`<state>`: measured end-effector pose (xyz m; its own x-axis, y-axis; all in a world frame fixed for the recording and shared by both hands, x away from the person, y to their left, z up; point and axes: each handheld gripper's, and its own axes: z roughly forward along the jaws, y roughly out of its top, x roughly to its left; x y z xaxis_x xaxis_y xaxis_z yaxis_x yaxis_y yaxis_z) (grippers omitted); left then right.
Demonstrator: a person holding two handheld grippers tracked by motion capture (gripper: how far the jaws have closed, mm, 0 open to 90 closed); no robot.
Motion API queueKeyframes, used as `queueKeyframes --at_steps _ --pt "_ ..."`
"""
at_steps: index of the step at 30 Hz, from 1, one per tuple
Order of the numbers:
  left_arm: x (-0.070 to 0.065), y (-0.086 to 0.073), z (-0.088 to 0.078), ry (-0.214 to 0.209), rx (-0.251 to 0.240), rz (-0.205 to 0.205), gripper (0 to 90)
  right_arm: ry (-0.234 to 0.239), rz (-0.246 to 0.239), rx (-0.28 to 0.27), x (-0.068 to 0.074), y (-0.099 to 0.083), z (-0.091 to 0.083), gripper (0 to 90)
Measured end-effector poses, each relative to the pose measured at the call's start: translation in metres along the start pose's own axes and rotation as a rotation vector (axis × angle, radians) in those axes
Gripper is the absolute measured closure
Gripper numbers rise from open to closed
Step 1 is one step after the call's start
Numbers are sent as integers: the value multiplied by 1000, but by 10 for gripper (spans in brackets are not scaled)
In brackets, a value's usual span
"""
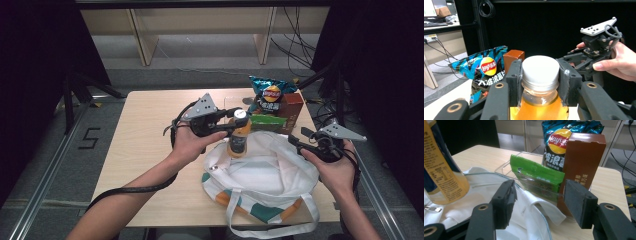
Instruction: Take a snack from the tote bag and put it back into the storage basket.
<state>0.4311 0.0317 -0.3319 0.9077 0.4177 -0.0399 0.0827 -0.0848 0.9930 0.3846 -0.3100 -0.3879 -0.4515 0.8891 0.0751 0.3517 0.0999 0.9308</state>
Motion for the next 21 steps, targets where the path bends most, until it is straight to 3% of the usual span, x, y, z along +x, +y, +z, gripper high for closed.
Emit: queueKeyframes --at_steps 11,21 --pt "5 2 5 8 -3 -8 588 17 -11 18 -1 0 0 430" --pt "3 9 7 5 -15 1 588 3 -11 -2 0 0 0 430"
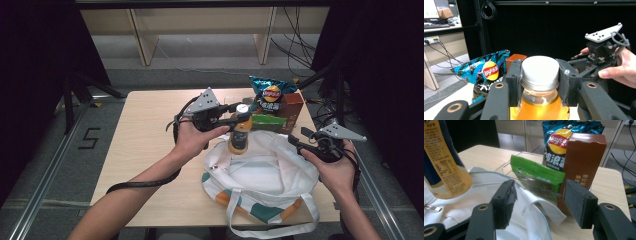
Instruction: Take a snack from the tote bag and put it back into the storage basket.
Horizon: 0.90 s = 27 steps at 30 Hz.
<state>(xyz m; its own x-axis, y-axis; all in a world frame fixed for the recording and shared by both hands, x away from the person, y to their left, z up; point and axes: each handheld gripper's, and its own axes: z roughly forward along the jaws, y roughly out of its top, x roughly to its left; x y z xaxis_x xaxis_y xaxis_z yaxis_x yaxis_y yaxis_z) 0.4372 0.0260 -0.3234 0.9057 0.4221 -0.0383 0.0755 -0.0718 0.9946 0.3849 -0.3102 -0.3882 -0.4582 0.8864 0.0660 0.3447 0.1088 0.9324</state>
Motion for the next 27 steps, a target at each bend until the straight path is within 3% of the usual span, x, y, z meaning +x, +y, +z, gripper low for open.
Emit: queueKeyframes --at_steps 5,8,9,27 --pt "-2 6 0 -3 -4 4 588 -4 -1 -3 0 0 0 430" --pt "-2 9 0 0 -13 9 588 4 22 10 1 1 -1 430" --pt "-1 10 -1 2 -13 13 588 -3 -3 -4 0 0 0 430" --pt "5 20 -1 18 -29 29 588 5 -13 13 -1 0 -1 430"
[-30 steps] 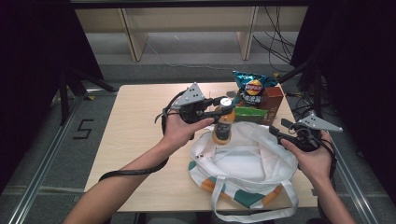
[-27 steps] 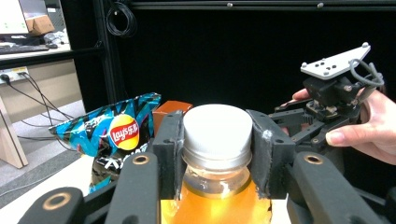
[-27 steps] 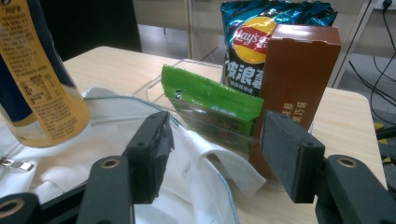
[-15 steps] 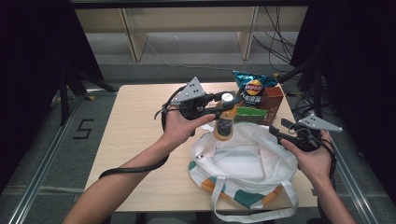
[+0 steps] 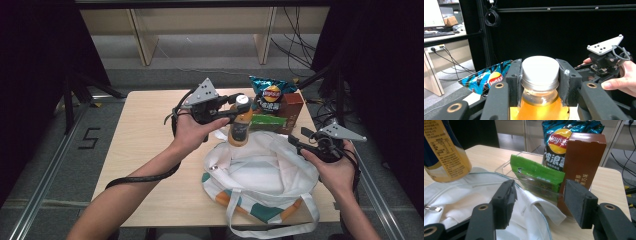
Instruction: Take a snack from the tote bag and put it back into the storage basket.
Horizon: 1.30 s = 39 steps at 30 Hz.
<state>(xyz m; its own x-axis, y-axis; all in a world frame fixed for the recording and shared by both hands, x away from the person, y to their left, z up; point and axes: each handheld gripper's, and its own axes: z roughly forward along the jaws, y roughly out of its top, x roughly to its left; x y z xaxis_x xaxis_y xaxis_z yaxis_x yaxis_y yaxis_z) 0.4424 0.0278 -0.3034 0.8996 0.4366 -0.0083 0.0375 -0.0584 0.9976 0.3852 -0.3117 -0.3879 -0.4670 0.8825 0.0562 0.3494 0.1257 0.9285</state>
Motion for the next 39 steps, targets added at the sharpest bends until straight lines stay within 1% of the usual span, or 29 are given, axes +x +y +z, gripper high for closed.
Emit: queueKeyframes --at_steps 10,14,15,16,18,22,23,24,25,30,35,37,38,39 --pt "7 4 1 11 -6 3 588 12 12 6 1 0 0 430" --pt "9 5 2 20 -8 4 588 7 13 7 1 0 0 430" --pt "10 5 2 21 -8 5 588 -3 8 -10 0 0 1 430" --pt "10 6 2 22 -5 7 588 7 8 5 0 0 0 430" --pt "11 6 2 25 -4 4 588 25 6 1 -1 0 2 430" --pt "12 7 3 29 -6 6 588 26 6 -1 -1 0 2 429" --pt "13 7 3 29 -5 6 588 10 24 7 2 0 0 430" --pt "13 7 3 30 -6 6 588 16 15 4 1 0 1 430" --pt "13 8 3 31 -5 6 588 12 10 -3 1 0 1 430" --pt "15 9 5 36 -4 12 588 12 11 -5 1 1 1 429" --pt "17 9 6 40 -4 8 588 12 10 -1 1 0 0 429" --pt "18 9 6 46 -2 12 588 7 -13 -5 -1 0 0 429" --pt "19 9 6 49 -1 12 588 11 8 1 0 0 0 429" --pt "19 10 7 51 -2 9 588 5 7 2 0 0 0 429"
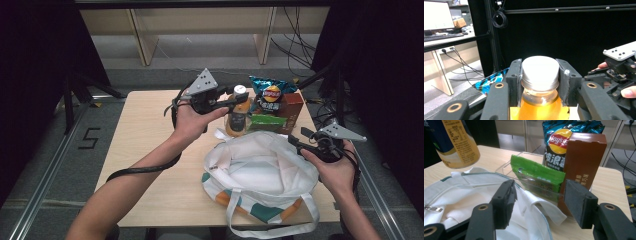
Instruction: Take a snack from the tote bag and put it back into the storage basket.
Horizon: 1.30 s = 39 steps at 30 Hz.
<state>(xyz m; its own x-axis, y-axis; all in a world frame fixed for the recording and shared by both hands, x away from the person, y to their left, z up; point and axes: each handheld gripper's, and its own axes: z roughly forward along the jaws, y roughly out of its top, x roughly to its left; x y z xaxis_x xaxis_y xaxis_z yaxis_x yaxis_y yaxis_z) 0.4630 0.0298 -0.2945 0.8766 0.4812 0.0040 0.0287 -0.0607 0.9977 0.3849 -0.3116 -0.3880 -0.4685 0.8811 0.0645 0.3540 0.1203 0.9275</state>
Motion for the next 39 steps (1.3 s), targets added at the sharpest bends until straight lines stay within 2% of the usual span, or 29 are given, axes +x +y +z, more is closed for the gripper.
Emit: queueKeyframes --at_steps 7,15,18,19,24,25,26,28,31,32,35,36,37,39 --pt "3 2 3 3 0 4 588 10 -23 -9 -2 0 1 429" --pt "5 1 6 5 5 3 588 17 20 0 1 -1 1 429" --pt "6 1 8 9 9 9 588 13 0 -8 0 -1 1 429" --pt "6 1 8 9 7 8 588 11 -21 -8 -2 0 1 429" --pt "8 0 9 12 12 12 588 14 19 2 1 -1 1 429" --pt "8 0 10 14 10 10 588 5 20 9 2 -1 0 429" --pt "8 0 10 15 10 9 588 -4 9 -16 1 -2 2 428" --pt "9 0 11 15 10 11 588 -3 -11 -19 0 -2 3 429" --pt "9 1 11 15 9 12 588 8 8 6 2 -1 1 428" --pt "10 1 12 15 9 13 588 5 3 4 1 -1 2 428" --pt "10 1 13 15 12 13 588 4 28 0 3 -1 1 428" --pt "10 1 13 15 11 12 588 18 0 -1 1 -1 1 428" --pt "11 1 13 14 11 12 588 11 -10 2 0 0 1 428" --pt "12 0 14 15 10 11 588 15 -6 -2 1 -1 1 428"
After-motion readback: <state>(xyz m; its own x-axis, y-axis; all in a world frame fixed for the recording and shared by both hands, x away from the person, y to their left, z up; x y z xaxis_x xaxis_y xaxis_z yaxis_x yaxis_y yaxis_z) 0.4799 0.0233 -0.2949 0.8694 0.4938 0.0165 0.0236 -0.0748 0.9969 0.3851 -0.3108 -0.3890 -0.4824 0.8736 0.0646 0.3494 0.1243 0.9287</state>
